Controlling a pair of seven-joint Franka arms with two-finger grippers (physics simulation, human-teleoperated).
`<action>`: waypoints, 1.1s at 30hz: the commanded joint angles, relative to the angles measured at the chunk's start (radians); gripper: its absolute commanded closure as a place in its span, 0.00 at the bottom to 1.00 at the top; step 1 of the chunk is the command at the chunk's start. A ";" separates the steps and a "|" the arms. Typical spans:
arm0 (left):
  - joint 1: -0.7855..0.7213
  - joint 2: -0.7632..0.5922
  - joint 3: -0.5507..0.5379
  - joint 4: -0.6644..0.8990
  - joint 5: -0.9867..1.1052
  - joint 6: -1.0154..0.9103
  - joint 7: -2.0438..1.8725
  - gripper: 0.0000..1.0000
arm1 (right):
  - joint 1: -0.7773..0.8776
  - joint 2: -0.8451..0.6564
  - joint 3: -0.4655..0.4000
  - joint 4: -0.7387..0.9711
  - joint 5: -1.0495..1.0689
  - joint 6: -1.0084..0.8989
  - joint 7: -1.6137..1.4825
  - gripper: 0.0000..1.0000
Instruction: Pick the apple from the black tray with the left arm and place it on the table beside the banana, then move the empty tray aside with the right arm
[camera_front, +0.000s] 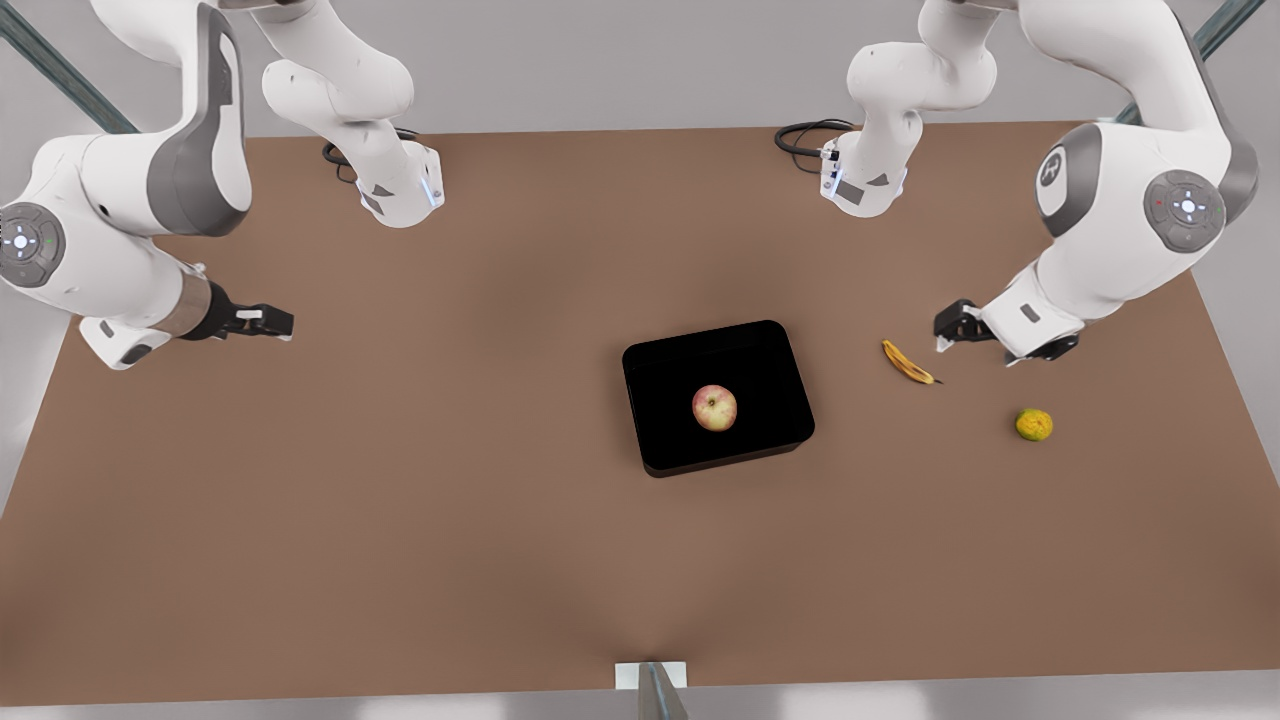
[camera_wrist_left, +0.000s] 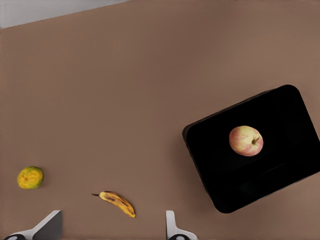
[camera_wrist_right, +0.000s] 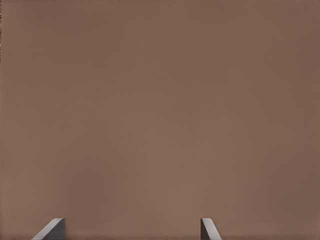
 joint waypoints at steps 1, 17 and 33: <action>-0.009 0.000 -0.001 0.000 0.003 0.010 -0.005 0.00 | 0.017 -0.001 -0.001 0.000 0.000 0.002 0.027 0.00; -0.511 0.356 0.010 0.020 0.100 0.275 -0.890 0.00 | -0.032 -0.018 -0.030 0.208 0.005 -0.147 0.030 0.00; -0.520 0.480 0.007 -0.024 0.191 0.472 -1.172 0.00 | -0.021 0.031 0.007 0.221 0.016 -0.112 0.028 0.00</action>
